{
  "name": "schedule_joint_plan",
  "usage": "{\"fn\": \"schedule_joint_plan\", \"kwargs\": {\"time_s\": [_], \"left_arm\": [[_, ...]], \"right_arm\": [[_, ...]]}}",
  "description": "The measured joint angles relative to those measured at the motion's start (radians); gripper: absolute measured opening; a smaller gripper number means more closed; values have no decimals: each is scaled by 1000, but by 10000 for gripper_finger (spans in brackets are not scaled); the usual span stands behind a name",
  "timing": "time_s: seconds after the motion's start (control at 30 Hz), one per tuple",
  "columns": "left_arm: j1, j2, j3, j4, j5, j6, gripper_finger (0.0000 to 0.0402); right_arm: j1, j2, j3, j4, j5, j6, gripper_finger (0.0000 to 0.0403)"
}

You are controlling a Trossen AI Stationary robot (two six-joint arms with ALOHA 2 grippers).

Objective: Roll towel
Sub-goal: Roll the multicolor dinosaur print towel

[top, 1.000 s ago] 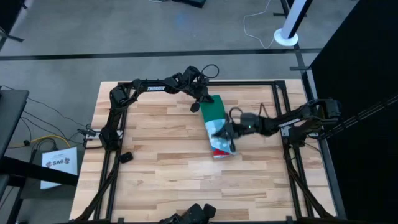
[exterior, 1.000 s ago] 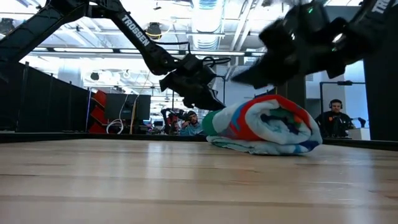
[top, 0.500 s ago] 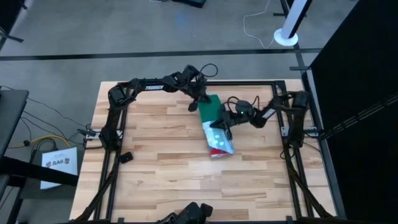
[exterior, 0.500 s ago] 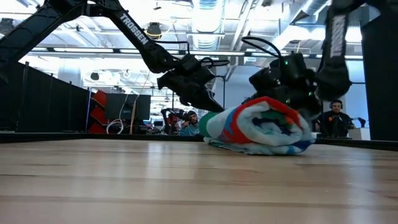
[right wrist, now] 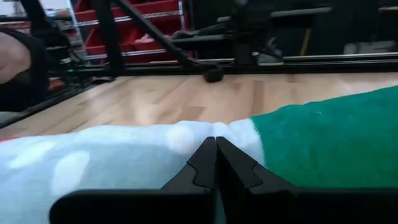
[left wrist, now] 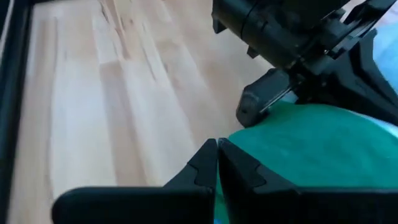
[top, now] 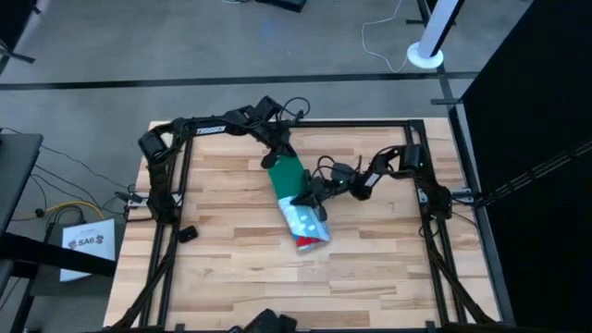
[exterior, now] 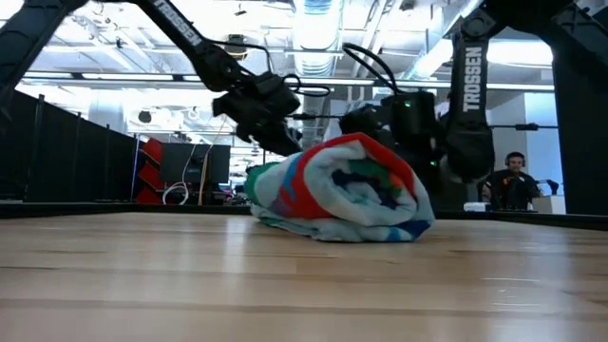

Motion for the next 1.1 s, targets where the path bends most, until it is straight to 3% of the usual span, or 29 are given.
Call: {"fn": "schedule_joint_plan", "kwargs": {"time_s": [0.13, 0.27, 0.4, 0.57, 0.87, 1.1], "left_arm": [[-5, -113, -172, 144, 0, -61, 0], [-40, -221, -425, 566, -33, -227, 0], [-94, -194, -654, 1025, -199, -378, 0], [-111, -67, -746, 1376, -350, -545, 0], [-130, 64, -742, 1428, -507, -619, 0], [-130, -36, -751, 1340, -577, -592, 0]], "right_arm": [[26, 0, 51, -71, -3, 0, 0], [36, 0, 79, -109, -3, 0, 0], [42, 0, 85, -121, -3, 5, 0], [44, -1, 86, -140, 0, 15, 0], [47, -2, 86, -143, 5, 19, 0], [49, -2, 86, -144, 5, 14, 0]]}}
